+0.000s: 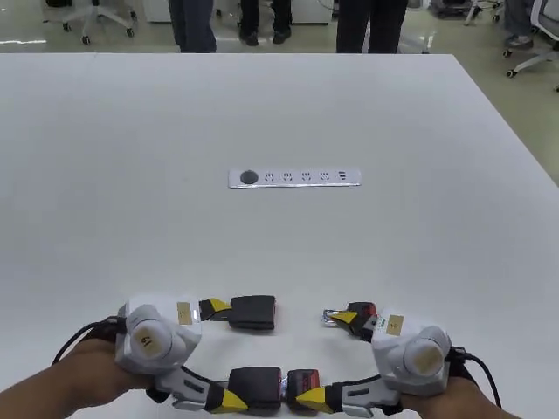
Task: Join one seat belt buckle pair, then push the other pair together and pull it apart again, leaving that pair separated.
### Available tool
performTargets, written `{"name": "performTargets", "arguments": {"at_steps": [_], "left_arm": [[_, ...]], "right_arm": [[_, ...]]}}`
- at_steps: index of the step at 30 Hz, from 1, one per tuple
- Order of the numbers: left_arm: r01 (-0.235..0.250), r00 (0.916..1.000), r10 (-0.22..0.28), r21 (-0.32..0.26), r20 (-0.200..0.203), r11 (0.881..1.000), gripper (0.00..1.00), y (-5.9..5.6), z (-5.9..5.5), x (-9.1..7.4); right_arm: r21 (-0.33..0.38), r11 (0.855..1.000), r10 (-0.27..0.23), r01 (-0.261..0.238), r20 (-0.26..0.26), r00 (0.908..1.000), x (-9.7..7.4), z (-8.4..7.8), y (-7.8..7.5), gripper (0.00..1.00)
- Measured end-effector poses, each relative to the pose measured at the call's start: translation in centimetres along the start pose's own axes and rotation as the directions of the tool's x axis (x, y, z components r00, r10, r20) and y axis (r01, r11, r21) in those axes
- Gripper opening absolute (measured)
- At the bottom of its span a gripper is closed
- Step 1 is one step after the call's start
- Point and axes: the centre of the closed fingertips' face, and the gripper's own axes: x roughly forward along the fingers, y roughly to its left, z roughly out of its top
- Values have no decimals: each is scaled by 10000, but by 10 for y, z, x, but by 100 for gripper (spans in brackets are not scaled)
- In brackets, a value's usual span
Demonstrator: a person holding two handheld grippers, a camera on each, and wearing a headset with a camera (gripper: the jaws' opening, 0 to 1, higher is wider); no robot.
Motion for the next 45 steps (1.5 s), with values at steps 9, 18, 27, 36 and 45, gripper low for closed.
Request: {"name": "performTargets", "arguments": {"at_steps": [9, 18, 27, 36, 45], "left_arm": [[-507, 9985, 511, -226, 201, 9985, 87, 25, 13, -9], [-672, 9973, 677, -186, 271, 9976, 86, 49, 19, -5], [-333, 9993, 332, 95, 147, 9994, 83, 58, 19, 8], [33, 10000, -32, 112, -84, 9999, 80, 67, 12, 25], [415, 9989, -414, 54, -230, 9991, 74, 74, -1, 40]], "right_arm": [[-140, 9991, -407, 409, 121, 9991, -18, 12, -30, 79], [-236, 9973, -697, 694, -128, 9975, -30, 4, -62, 78], [-287, 9983, -523, 509, -491, 9974, -33, -9, -85, 75], [-303, 9995, -108, 77, -1025, 9947, -25, -26, -97, 73], [-192, 9994, 256, -286, -1394, 9899, -15, -43, -105, 69]]}}
